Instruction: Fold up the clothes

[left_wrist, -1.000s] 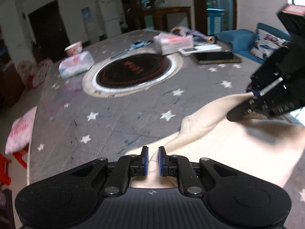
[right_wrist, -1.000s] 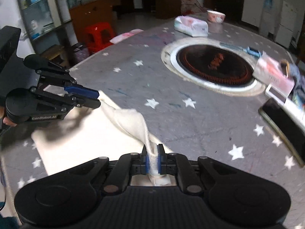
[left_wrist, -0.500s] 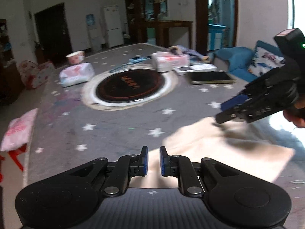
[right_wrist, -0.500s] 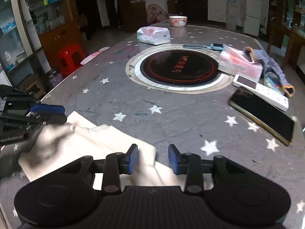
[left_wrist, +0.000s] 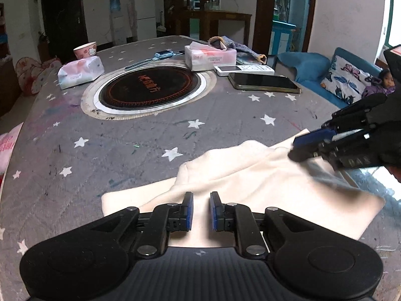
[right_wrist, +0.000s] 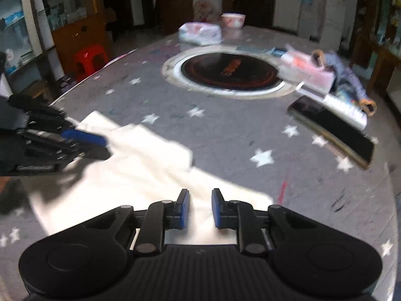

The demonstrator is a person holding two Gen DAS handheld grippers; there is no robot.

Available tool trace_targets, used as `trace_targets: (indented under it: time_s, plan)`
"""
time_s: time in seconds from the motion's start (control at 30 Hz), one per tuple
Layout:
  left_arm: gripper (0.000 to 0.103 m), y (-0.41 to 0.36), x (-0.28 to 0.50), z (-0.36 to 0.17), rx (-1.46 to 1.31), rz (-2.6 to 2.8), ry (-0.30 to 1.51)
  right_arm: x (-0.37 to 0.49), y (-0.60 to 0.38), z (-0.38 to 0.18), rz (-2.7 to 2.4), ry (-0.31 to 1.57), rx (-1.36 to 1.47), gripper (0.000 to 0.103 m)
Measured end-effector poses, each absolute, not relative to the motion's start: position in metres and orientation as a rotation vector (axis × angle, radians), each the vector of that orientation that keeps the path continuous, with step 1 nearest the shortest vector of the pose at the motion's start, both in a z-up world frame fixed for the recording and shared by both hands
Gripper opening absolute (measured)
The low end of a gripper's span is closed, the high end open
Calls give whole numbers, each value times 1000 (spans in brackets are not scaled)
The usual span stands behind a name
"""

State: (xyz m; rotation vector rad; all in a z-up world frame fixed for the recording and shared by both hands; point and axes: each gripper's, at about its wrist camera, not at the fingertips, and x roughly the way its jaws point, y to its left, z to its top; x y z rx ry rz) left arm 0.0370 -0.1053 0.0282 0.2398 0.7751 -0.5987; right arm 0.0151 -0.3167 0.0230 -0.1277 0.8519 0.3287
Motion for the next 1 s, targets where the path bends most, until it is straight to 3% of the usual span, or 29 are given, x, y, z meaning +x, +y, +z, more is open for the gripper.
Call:
trace_targets:
  time_s: [0.13,0.23,0.33,0.9,1.0]
  plan:
    - [30,-103,32,31,235,-582,771,20,-334,27,297,864,-35,19]
    - [33,-101,24,37,227,-583,760,10,-342,37,304,851,-42,19]
    - [41,-104,11,44,230,-601,733,-4,-352,44,339,867,-10,19]
    - [41,-176,-58,47,296,-872,694,-21,-360,22,337,887,41,20]
    - [41,-181,-59,44,298,-885,698,-22,-356,22,333,871,12,11]
